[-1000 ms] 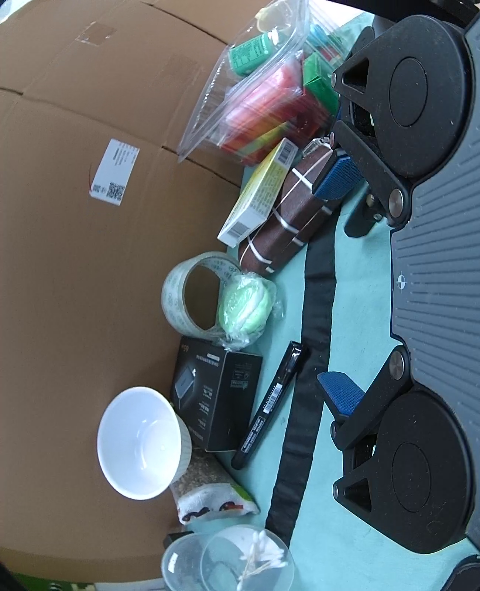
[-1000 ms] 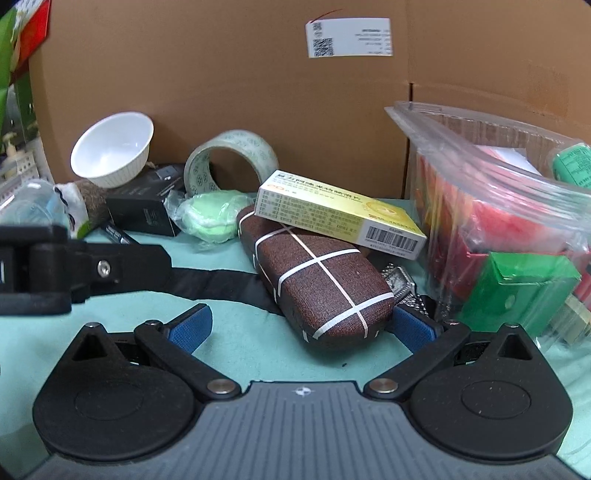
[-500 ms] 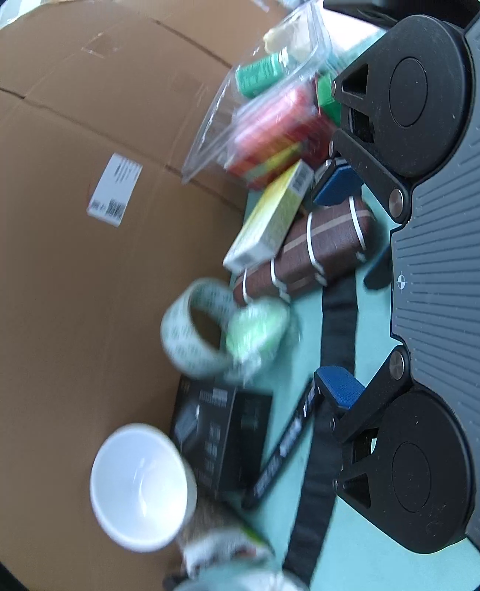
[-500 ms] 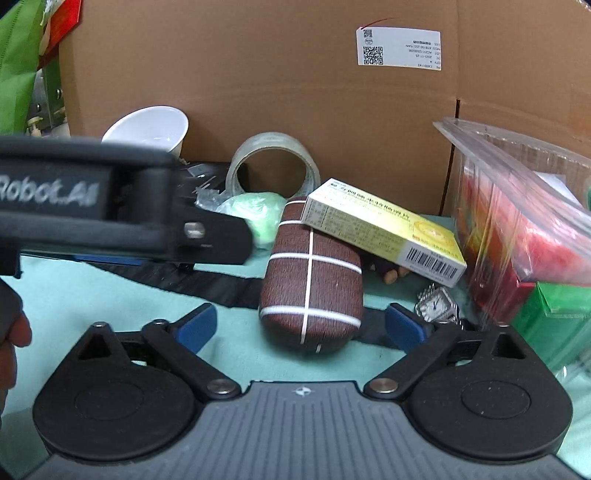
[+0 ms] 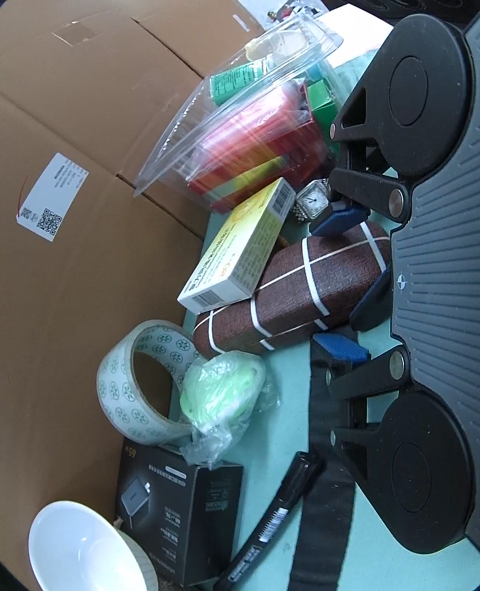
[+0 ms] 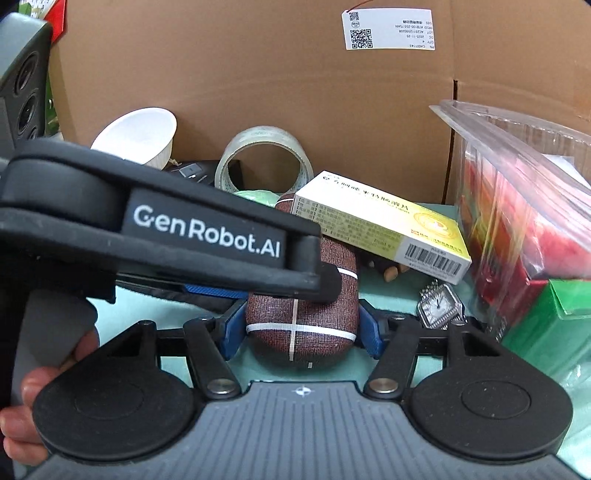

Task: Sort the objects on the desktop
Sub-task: 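Close the left gripper on the brown glasses case and lift it, then carry the glasses case into the clear plastic tray and lower it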

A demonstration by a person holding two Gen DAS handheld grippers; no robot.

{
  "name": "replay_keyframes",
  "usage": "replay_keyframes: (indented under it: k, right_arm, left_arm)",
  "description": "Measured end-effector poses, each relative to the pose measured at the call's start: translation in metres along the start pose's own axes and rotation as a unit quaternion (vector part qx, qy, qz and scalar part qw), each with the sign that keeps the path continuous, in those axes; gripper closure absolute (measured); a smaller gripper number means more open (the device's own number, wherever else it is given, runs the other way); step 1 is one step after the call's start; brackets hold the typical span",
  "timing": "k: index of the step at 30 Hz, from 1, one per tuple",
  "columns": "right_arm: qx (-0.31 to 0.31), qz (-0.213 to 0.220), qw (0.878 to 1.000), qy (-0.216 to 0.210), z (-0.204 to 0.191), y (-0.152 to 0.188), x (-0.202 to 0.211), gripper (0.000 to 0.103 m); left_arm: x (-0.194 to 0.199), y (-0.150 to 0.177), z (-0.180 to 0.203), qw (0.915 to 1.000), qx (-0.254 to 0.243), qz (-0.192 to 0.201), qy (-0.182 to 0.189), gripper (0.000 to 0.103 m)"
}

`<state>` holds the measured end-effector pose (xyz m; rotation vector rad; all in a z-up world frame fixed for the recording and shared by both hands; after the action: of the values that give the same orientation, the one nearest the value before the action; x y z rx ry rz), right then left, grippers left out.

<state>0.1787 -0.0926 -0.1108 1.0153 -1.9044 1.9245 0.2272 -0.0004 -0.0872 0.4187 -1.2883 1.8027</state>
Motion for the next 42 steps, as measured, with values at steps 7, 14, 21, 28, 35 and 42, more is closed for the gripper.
replay_keyframes:
  k: [7,14,21,28,35,42]
  right_arm:
    - [0.011,-0.014,1.0,-0.014,0.001,0.032,0.035,0.036]
    - [0.016,-0.028,0.999,-0.032,0.011,0.052,0.074,0.036]
    - [0.025,-0.045,0.998,-0.038,0.012,0.076,0.116,0.036]
    - [0.02,-0.027,0.999,-0.038,0.011,0.075,0.122,0.033]
    - [0.012,-0.042,0.998,-0.04,0.012,0.073,0.104,0.033]
    - [0.016,-0.041,0.998,-0.041,0.015,0.069,0.097,0.033]
  left_arm:
    - [0.02,0.036,0.02,1.0,0.008,-0.002,-0.004,0.046]
    - [0.045,0.083,0.05,0.9997,0.023,-0.007,0.005,0.047]
    - [0.061,0.124,0.076,0.9992,0.017,-0.02,0.03,0.046]
    - [0.055,0.108,0.074,0.9999,-0.006,-0.004,-0.01,0.027]
    - [0.04,0.099,0.066,0.9999,0.008,-0.011,-0.002,0.034]
    - [0.037,0.1,0.068,0.9999,0.005,-0.007,-0.005,0.032]
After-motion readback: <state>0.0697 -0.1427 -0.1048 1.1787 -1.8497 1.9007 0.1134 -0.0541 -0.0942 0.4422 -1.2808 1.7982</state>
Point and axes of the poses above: each gripper's, at about its wrist camera, not at the fingertips, and x roughly against the way its jaws point, z to its right, y to its underside, the point moved 5 cm from there along -x, roughly the way its jaws point, and after that the axes turned 3 degrees about -z, right-handed, at the moved point
